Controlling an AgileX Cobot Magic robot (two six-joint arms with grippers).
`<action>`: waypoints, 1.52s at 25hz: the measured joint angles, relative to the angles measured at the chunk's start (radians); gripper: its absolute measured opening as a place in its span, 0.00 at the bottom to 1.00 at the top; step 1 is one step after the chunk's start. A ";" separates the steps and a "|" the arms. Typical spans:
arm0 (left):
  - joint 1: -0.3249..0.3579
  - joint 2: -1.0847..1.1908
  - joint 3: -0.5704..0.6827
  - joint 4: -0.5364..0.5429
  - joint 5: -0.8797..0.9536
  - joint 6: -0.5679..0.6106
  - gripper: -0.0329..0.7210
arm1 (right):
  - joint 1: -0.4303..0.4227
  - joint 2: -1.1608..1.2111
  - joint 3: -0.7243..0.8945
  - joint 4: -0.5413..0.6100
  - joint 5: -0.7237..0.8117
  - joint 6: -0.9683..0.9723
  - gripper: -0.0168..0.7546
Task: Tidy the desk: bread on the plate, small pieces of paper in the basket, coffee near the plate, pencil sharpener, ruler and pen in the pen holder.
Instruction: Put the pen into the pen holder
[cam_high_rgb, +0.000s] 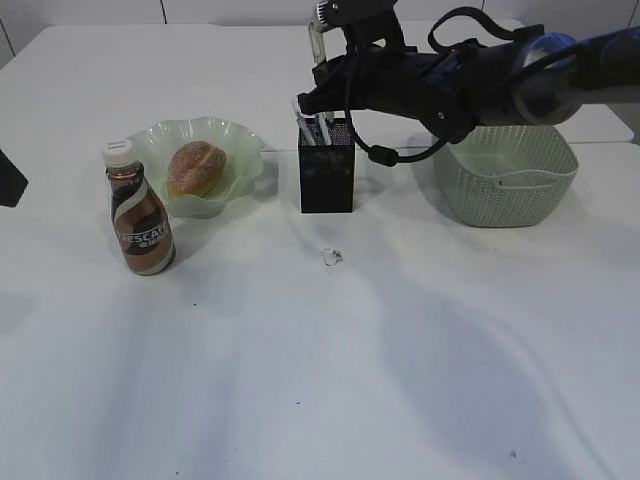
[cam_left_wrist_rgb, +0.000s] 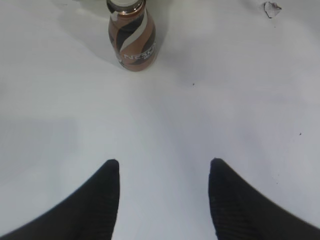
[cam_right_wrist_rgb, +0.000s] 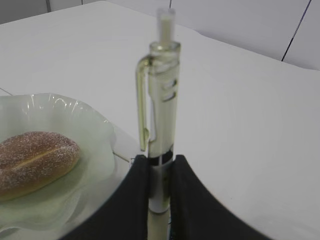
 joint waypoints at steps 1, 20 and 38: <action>0.000 0.000 0.000 0.000 0.000 0.000 0.58 | 0.000 0.002 0.000 0.000 -0.001 -0.005 0.14; 0.000 0.000 0.000 0.000 -0.001 0.000 0.58 | -0.012 0.075 0.000 0.000 -0.002 -0.023 0.13; 0.000 0.000 0.000 -0.003 -0.025 0.000 0.58 | -0.012 0.075 0.000 0.000 0.032 -0.023 0.17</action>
